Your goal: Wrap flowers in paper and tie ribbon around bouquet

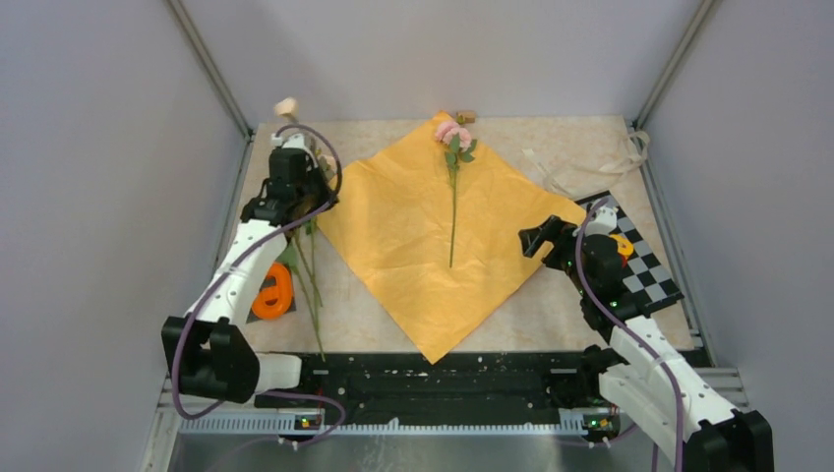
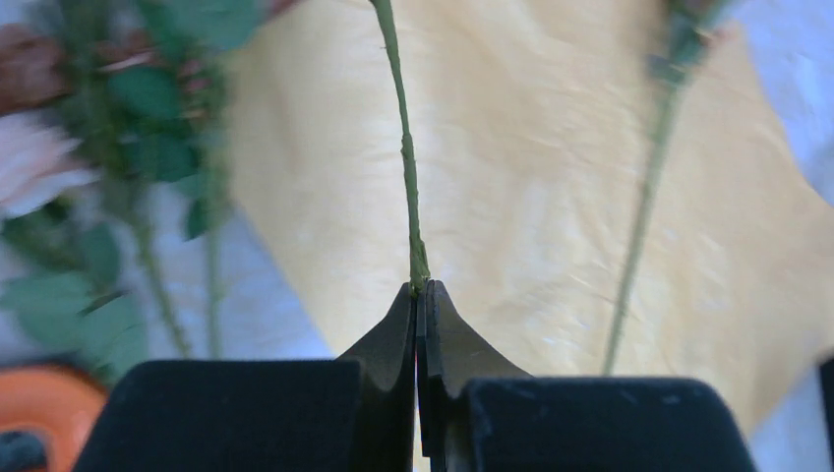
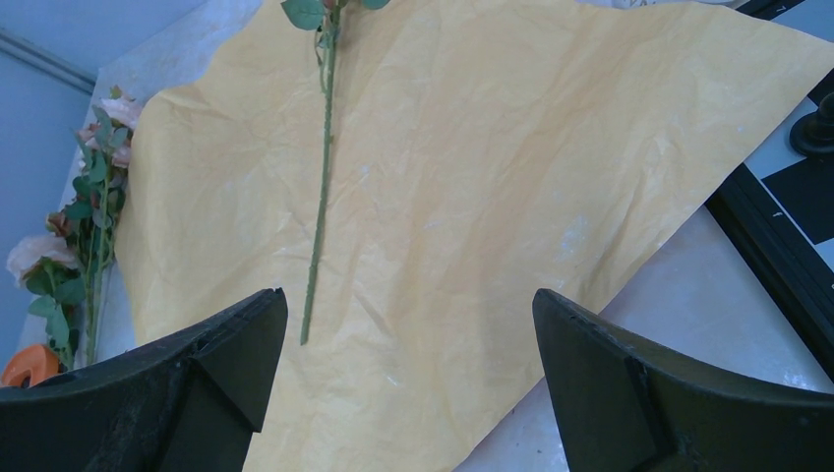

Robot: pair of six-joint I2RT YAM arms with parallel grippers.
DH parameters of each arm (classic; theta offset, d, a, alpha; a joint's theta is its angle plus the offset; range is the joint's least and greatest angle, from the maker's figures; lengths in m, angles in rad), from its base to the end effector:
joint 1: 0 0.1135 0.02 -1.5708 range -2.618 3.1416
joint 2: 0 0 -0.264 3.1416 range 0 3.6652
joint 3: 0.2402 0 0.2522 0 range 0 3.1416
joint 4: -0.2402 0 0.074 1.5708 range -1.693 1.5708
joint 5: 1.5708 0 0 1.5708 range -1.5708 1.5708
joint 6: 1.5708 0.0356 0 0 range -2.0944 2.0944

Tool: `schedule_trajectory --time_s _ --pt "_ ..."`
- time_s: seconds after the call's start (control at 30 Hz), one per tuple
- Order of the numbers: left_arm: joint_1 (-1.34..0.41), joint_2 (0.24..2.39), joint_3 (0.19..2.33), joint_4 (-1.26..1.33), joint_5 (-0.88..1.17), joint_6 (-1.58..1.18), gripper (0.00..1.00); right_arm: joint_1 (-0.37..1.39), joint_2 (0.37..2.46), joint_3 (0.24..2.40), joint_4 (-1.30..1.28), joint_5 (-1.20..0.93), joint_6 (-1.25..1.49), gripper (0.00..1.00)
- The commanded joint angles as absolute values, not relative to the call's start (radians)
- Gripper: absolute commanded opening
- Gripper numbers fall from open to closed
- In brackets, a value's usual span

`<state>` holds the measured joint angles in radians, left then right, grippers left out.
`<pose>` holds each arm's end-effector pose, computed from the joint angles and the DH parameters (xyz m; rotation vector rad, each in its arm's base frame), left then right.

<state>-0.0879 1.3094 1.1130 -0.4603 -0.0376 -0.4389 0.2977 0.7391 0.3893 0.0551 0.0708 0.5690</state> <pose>0.2895 -0.0242 0.3127 -0.4111 2.2002 -0.2460 0.1732 0.0505 0.2319 0.3061 1.8742 0.5301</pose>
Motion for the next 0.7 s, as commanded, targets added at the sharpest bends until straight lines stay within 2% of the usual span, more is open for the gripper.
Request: schedule_trajectory --time_s 0.0,0.13,0.23,0.53,0.67 --pt "-0.225 1.329 1.177 -0.281 0.201 -0.412 0.00 0.290 0.717 0.442 0.058 0.100 0.564 0.99" --pt "-0.295 1.476 1.253 -0.149 0.367 -0.460 0.00 0.290 0.715 0.440 0.058 0.113 0.574 0.99" --pt "-0.338 1.648 1.386 -0.145 0.412 -0.486 0.00 0.290 0.715 0.439 0.057 0.118 0.579 0.99" --pt "-0.408 2.119 1.801 -0.232 0.364 -0.532 0.00 0.291 0.721 0.442 0.049 0.137 0.578 0.99" --pt "-0.409 2.237 1.860 -0.202 0.316 -0.606 0.00 0.291 0.731 0.437 0.064 0.134 0.571 0.99"
